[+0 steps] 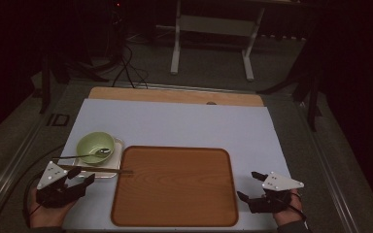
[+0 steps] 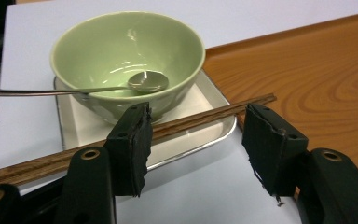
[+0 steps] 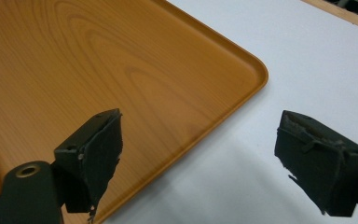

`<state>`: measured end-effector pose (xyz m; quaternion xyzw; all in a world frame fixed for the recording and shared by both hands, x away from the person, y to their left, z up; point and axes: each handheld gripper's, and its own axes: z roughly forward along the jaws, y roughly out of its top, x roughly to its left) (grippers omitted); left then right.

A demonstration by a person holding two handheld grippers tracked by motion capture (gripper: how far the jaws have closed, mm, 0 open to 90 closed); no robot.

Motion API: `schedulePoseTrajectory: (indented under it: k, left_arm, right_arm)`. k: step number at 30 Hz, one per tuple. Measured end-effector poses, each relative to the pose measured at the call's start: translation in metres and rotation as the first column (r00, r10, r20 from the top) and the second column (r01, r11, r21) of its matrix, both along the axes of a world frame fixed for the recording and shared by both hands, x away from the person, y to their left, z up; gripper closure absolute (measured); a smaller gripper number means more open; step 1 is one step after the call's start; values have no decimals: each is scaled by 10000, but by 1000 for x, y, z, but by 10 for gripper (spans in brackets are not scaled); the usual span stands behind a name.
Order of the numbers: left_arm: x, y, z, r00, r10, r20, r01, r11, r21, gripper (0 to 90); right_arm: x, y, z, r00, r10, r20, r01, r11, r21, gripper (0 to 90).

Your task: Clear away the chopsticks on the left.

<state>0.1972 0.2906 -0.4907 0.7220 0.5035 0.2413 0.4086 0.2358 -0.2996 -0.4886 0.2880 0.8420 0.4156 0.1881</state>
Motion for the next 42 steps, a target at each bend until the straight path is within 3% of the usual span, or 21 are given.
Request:
schedulePoseTrajectory:
  k: [10, 27, 36, 42]
  left_arm:
    - [1, 4, -4, 10000, 27, -55, -27, 10000, 22, 443]
    - [12, 17, -12, 9993, -240, -283, 249, 9993, 291, 513]
    - [19, 19, -17, 9992, -298, -255, 316, 9967, 741, 406]
    - [25, 24, -22, 9985, -422, -337, 444, 9967, 679, 354]
  right_arm:
    - [-1, 0, 3, 9995, 54, 322, -57, 9999, 91, 148]
    - [-1, -6, 5, 9991, -156, 386, 146, 9996, 257, 148]
    - [-1, -9, 5, 9990, -197, 400, 184, 9993, 328, 148]
    - [-1, -10, 5, 9991, -193, 368, 181, 9993, 336, 148]
